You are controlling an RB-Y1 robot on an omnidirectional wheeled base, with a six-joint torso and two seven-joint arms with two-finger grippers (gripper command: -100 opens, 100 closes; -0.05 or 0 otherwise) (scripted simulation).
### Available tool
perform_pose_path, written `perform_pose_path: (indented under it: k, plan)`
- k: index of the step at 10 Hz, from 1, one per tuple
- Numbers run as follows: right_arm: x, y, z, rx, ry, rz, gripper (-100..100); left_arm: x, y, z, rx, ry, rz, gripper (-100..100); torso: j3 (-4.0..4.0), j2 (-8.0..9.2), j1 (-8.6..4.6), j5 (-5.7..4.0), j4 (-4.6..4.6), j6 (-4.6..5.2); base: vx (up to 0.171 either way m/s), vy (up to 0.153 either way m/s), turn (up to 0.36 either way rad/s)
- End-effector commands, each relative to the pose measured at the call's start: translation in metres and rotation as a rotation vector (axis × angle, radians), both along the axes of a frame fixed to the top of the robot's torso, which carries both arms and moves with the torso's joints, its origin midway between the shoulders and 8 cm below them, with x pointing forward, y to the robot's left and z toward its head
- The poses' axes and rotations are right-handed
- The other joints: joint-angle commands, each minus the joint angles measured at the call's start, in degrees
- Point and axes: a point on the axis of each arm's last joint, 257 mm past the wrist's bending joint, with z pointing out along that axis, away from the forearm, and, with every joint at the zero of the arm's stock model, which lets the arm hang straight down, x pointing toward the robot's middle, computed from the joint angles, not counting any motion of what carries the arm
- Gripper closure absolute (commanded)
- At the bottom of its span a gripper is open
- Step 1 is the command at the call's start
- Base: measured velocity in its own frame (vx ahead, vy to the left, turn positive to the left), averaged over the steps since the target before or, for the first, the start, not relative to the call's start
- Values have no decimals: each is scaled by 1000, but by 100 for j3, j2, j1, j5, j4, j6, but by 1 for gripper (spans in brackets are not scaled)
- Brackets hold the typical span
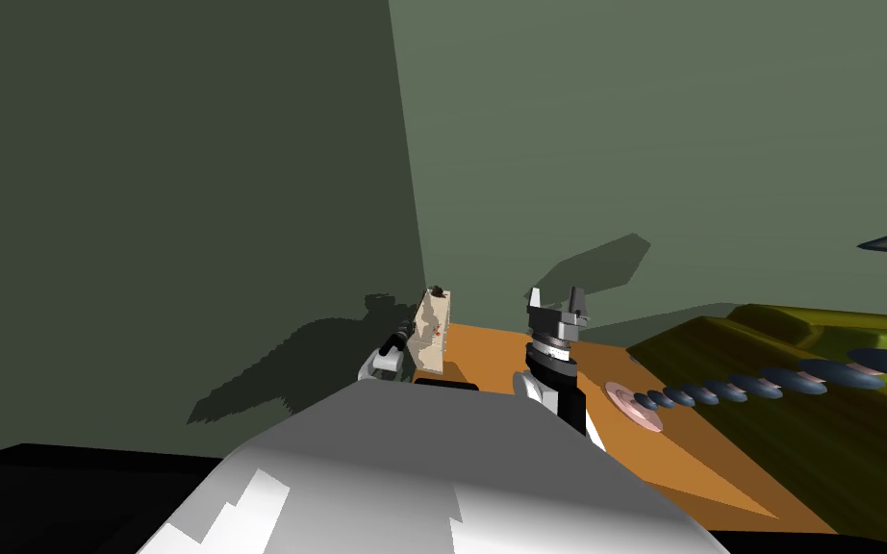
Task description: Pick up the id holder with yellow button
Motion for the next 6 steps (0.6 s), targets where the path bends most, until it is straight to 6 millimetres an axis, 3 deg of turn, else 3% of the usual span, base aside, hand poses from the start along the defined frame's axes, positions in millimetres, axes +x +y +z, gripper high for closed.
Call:
perform_pose_path:
  k: [1,6]
  plan:
    - [0,0,0,0,0,0,0,2,0,-14,-11,44,5,-100,0,0,0,0,0,0,5,17,24]
    - [0,0,0,0,0,0,0,-6,0,-60,-33,185,25,-100,-1,-1,-1,0,0,0,11,15,25]
